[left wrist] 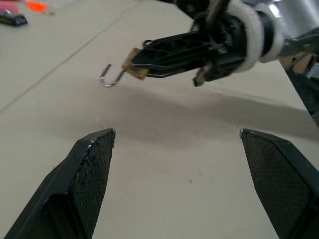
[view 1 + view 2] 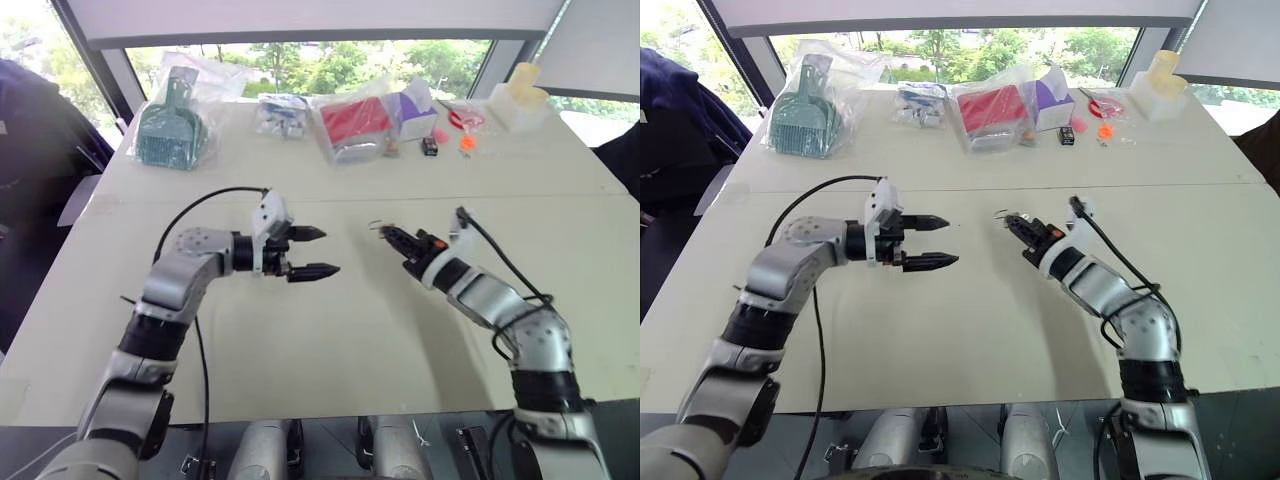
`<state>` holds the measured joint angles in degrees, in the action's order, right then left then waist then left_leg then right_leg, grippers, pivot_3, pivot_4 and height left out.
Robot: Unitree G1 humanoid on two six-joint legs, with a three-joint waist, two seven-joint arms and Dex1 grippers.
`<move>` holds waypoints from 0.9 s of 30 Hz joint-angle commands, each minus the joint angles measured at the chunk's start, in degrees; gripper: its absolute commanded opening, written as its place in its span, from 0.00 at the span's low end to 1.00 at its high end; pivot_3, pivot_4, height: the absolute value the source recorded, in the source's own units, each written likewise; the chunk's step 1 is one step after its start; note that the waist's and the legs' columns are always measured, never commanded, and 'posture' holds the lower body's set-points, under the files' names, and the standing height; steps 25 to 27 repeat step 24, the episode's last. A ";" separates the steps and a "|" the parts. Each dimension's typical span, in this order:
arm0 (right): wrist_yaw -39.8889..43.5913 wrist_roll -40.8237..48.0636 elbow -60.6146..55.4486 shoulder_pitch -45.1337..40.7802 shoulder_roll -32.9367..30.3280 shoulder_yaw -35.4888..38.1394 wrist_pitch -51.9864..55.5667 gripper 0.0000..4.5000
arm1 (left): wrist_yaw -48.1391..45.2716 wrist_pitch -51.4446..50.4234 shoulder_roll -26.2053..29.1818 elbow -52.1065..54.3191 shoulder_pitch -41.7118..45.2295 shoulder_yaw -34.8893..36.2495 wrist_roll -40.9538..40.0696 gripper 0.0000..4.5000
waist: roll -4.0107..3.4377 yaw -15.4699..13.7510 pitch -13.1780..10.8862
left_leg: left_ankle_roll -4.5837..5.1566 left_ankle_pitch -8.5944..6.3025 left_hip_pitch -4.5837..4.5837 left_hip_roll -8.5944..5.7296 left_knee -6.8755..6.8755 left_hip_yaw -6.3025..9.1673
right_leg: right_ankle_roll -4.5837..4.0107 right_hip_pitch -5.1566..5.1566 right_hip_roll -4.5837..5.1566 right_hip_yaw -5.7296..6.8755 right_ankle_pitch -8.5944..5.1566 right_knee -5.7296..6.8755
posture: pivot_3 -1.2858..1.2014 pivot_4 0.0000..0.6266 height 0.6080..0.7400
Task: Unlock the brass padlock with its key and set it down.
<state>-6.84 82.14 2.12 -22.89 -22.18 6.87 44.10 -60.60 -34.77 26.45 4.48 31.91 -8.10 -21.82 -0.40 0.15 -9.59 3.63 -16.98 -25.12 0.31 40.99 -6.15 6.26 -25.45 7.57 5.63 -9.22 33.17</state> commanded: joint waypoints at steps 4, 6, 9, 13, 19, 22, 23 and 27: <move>7.14 -8.38 11.21 -6.52 1.34 0.04 4.92 0.00 | 6.73 -3.27 0.42 6.67 -2.59 1.98 -0.80 0.92 | -0.03 0.21 -0.01 | -0.04 0.02 0.00 -0.01 -0.01 0.00 | 0.01 0.00 -0.02 0.00 0.00 0.02 | 0.52 0.24 0.96; 8.79 -10.90 13.48 -7.66 1.30 0.46 5.84 0.00 | 7.72 -3.40 0.39 7.13 -3.00 1.98 -1.05 0.92 | -0.03 0.42 -0.01 | -0.08 0.05 0.00 0.00 -0.02 0.00 | 0.02 0.01 -0.04 0.01 0.01 0.02 | 0.52 0.24 0.96; 10.78 -14.05 13.72 -8.32 0.26 1.05 7.57 0.30 | 8.38 -3.55 0.55 7.64 -3.23 1.93 -1.53 0.94 | -0.03 0.39 -0.01 | -0.11 0.06 0.02 0.00 -0.01 0.00 | 0.02 0.02 -0.04 0.01 0.01 0.02 | 0.52 0.24 0.96; 13.15 -18.31 5.85 -5.65 -4.30 1.31 10.62 0.78 | 8.40 -3.11 0.90 6.84 -2.81 1.91 -1.84 0.94 | -0.06 0.10 -0.02 | -0.14 0.08 0.02 0.00 -0.03 -0.01 | 0.04 0.02 -0.04 0.00 0.02 0.02 | 0.52 0.24 0.96; 17.86 -24.78 -15.37 3.79 -18.28 2.24 13.65 0.98 | 7.89 -2.24 0.92 4.91 -1.84 1.70 -2.26 0.94 | -0.10 -0.88 -0.04 | -0.15 0.06 0.00 -0.05 -0.03 -0.01 | 0.03 -0.01 0.04 0.01 -0.02 -0.04 | 0.52 0.24 0.96; 22.28 -27.27 -24.91 11.89 -25.70 6.57 12.42 0.98 | 7.60 -2.54 0.86 3.86 -1.56 1.97 -2.72 0.94 | -0.12 -0.99 -0.05 | -0.07 0.02 -0.01 -0.04 -0.04 0.00 | 0.04 -0.04 0.04 0.01 -0.02 -0.04 | 0.52 0.24 0.96; 23.69 -27.80 -27.31 14.79 -27.02 8.63 11.45 0.98 | 7.70 -2.52 0.92 3.45 -1.54 1.80 -2.45 0.94 | -0.11 -1.00 -0.05 | 0.13 -0.10 -0.01 -0.03 -0.05 0.00 | 0.04 -0.05 0.04 0.01 -0.03 -0.03 | 0.52 0.24 0.96; 24.88 -28.14 -29.17 17.16 -27.65 10.43 10.52 0.98 | 7.59 -2.32 1.23 2.98 -1.59 1.30 -1.88 0.94 | -0.11 -1.00 -0.05 | 0.16 -0.12 -0.01 -0.03 -0.05 0.01 | 0.05 -0.04 0.03 0.01 -0.03 -0.03 | 0.52 0.24 0.96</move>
